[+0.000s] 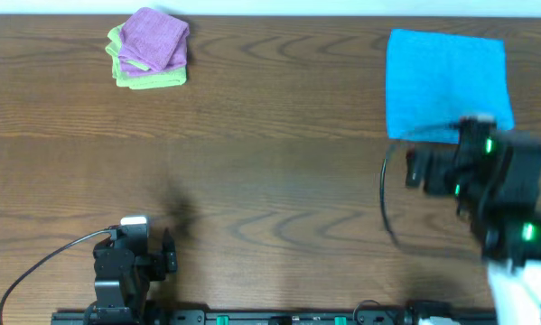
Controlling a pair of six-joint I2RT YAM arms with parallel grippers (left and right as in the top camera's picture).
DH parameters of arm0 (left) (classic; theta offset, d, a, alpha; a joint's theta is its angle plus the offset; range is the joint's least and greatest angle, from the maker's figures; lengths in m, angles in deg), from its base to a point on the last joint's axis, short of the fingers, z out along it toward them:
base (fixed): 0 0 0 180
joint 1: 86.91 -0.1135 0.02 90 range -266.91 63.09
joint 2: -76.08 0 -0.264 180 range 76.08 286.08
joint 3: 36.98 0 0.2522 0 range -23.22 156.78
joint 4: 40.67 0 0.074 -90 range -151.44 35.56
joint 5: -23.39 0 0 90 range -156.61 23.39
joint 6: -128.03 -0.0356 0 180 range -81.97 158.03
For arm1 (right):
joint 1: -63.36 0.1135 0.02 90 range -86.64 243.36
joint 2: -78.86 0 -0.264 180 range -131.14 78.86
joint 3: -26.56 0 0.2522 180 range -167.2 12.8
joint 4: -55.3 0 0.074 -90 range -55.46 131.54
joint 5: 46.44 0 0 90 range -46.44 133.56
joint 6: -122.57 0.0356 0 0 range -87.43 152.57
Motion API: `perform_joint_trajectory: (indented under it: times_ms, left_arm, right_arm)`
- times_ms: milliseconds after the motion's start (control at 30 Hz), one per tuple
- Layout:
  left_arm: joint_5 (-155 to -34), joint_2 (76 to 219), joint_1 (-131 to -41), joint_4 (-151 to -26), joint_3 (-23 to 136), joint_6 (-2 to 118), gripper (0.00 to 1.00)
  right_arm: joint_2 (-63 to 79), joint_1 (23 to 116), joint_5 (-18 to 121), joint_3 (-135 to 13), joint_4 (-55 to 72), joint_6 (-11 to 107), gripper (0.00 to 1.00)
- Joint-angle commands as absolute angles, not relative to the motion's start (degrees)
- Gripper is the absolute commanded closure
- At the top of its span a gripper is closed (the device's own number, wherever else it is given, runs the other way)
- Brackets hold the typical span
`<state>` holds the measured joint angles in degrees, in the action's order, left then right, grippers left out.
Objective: Fold the cloth
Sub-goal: 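Reach the right gripper to the blue cloth's near edge and grasp it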
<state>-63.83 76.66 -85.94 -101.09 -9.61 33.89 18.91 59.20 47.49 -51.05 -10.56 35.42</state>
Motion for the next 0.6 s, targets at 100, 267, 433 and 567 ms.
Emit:
perform_joint_trajectory:
  times_ms: [100, 267, 433, 567]
  left_arm:
    - [-63.65, 76.29, -85.74, -103.25, -12.08, 33.06, 0.04]
    - [-63.65, 76.29, -85.74, -103.25, -12.08, 33.06, 0.05]
    - [-63.63, 76.29, -85.74, -103.27, -12.08, 33.06, 0.05]
    - [-63.63, 76.29, -85.74, -103.25, -12.08, 33.06, 0.05]
  right_arm:
    - [-1.06, 57.27, 46.81, -68.43, -14.67, 36.78, 0.01]
    - [-13.67, 57.34, 47.01, -76.1, -13.81, 34.83, 0.01]
    - [-19.97, 57.45, 50.81, -76.65, -7.82, 36.84, 0.01]
    - [-23.75, 57.43, 51.16, -76.65, -4.7, 36.78, 0.01]
